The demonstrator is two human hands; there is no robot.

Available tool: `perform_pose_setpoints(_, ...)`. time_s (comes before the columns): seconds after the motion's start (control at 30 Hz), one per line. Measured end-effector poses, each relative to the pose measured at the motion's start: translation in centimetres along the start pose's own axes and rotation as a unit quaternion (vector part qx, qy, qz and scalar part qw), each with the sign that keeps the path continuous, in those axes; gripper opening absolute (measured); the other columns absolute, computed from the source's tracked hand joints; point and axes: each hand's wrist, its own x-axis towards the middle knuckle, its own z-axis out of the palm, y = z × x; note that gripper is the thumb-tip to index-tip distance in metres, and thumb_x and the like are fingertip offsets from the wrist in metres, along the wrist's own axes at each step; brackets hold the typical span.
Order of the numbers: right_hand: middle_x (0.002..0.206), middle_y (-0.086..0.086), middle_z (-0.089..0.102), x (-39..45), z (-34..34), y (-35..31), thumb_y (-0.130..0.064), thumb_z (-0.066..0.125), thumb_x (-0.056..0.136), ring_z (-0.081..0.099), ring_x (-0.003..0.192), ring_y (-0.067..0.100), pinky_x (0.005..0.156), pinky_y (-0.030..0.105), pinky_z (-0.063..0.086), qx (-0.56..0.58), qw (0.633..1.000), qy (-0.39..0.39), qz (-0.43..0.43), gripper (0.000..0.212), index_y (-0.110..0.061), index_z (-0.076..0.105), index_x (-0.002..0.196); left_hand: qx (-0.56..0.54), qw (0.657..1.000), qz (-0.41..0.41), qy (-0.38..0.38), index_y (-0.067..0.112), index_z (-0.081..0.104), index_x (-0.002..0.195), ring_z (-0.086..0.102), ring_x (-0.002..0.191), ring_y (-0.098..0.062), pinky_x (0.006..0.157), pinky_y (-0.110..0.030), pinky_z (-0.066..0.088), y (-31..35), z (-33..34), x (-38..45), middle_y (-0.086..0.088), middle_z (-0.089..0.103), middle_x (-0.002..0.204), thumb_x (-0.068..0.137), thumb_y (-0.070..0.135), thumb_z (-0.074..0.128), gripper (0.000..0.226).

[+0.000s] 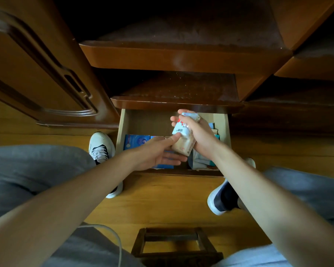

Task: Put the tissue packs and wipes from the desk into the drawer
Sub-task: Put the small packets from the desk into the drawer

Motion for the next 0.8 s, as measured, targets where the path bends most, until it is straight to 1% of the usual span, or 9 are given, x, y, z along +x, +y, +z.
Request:
perform_pose_setpoints(0.13, 0.125, -0.008, 0.067, -0.9, 0.0, 0.0, -0.057, 0.061, 0.09, 0.067, 0.114, 0.011, 0.077, 0.021, 0.059, -0.156, 0.987, 0.005, -0.027, 0.027, -0.053, 0.064, 0.117, -0.036, 0.998, 0.028, 0.05, 0.005, 0.05, 0.135, 0.07, 0.108, -0.029, 0.085, -0.034, 0.06, 0.3, 0.4, -0.6, -0.016, 0.072, 0.116, 0.091, 0.031, 0.07, 0.055)
perform_pose_setpoints(0.2, 0.129, -0.007, 0.062, -1.2, -0.3, 0.0, -0.06, 0.058, 0.093, 0.063, 0.121, 0.014, 0.085, 0.024, 0.058, -0.181, 0.983, -0.015, -0.002, 0.026, -0.059, 0.056, 0.119, -0.066, 0.995, 0.033, 0.072, 0.006, 0.05, 0.135, 0.07, 0.108, -0.028, 0.089, -0.037, 0.059, 0.3, 0.2, -0.7, -0.015, 0.071, 0.118, 0.091, 0.032, 0.069, 0.055)
perform_pose_setpoints(0.27, 0.142, -0.004, 0.055, -1.3, -0.6, 0.2, -0.067, 0.055, 0.093, 0.055, 0.13, 0.016, 0.105, 0.041, 0.051, -0.218, 0.973, -0.058, 0.043, 0.041, -0.059, 0.046, 0.133, -0.108, 0.99, 0.035, 0.08, 0.006, 0.052, 0.134, 0.069, 0.109, -0.029, 0.091, -0.039, 0.058, 0.5, 0.1, -1.0, -0.017, 0.07, 0.121, 0.09, 0.037, 0.068, 0.056)
perform_pose_setpoints(0.33, 0.16, -0.005, 0.038, -1.4, -0.7, 0.7, -0.068, 0.054, 0.092, 0.045, 0.14, 0.019, 0.117, 0.051, 0.039, -0.262, 0.96, -0.087, 0.055, 0.063, -0.059, 0.03, 0.149, -0.112, 0.99, 0.046, 0.074, 0.004, 0.053, 0.133, 0.069, 0.111, -0.029, 0.091, -0.041, 0.058, 0.7, 0.0, -1.4, -0.018, 0.069, 0.121, 0.091, 0.035, 0.067, 0.054)
perform_pose_setpoints(0.43, 0.171, -0.013, 0.006, -1.6, -0.2, 0.7, -0.066, 0.059, 0.089, 0.022, 0.153, 0.017, 0.116, 0.04, 0.031, -0.305, 0.951, -0.058, 0.01, 0.09, -0.049, 0.006, 0.16, -0.086, 0.99, 0.067, 0.086, 0.003, 0.058, 0.128, 0.069, 0.11, -0.027, 0.088, -0.04, 0.059, 0.6, -0.1, -1.6, -0.017, 0.07, 0.118, 0.094, 0.028, 0.064, 0.042)
perform_pose_setpoints(0.5, 0.171, -0.012, 0.008, -1.9, -0.6, 0.2, -0.071, 0.065, 0.081, 0.024, 0.146, 0.008, 0.105, 0.029, 0.035, -0.415, 0.907, -0.019, -0.072, 0.104, -0.04, 0.006, 0.162, -0.059, 0.987, 0.078, 0.126, 0.004, 0.059, 0.124, 0.071, 0.107, -0.024, 0.087, -0.039, 0.06, 0.8, 0.0, -1.5, -0.016, 0.07, 0.117, 0.094, 0.029, 0.063, 0.039)
perform_pose_setpoints(0.6, 0.164, -0.005, 0.031, -2.3, -0.8, -0.7, -0.081, 0.07, 0.07, 0.037, 0.142, 0.012, 0.104, 0.037, 0.042, -0.609, 0.779, -0.044, -0.144, 0.113, -0.033, 0.022, 0.16, -0.009, 0.982, 0.088, 0.167, 0.003, 0.058, 0.126, 0.072, 0.102, -0.022, 0.084, -0.038, 0.061, 1.0, 0.2, -1.3, -0.013, 0.072, 0.113, 0.093, 0.032, 0.065, 0.044)
perform_pose_setpoints(0.67, 0.152, 0.0, 0.047, -2.5, -0.3, -0.6, -0.074, 0.074, 0.072, 0.046, 0.135, 0.017, 0.104, 0.039, 0.048, -0.682, 0.708, -0.05, -0.177, 0.106, -0.025, 0.033, 0.156, 0.031, 0.98, 0.088, 0.177, 0.003, 0.058, 0.128, 0.071, 0.103, -0.021, 0.087, -0.04, 0.06, 0.7, 0.5, -1.2, -0.011, 0.072, 0.114, 0.093, 0.033, 0.066, 0.047)
perform_pose_setpoints(0.8, 0.14, 0.011, 0.058, -3.1, 0.4, 0.7, -0.044, 0.082, 0.077, 0.058, 0.124, 0.025, 0.098, 0.036, 0.051, -0.7, 0.677, -0.012, -0.228, 0.096, -0.012, 0.036, 0.155, 0.114, 0.968, 0.097, 0.2, 0.009, 0.06, 0.126, 0.072, 0.099, -0.015, 0.083, -0.035, 0.061, 0.4, 1.3, -1.0, -0.006, 0.072, 0.112, 0.09, 0.039, 0.068, 0.048)
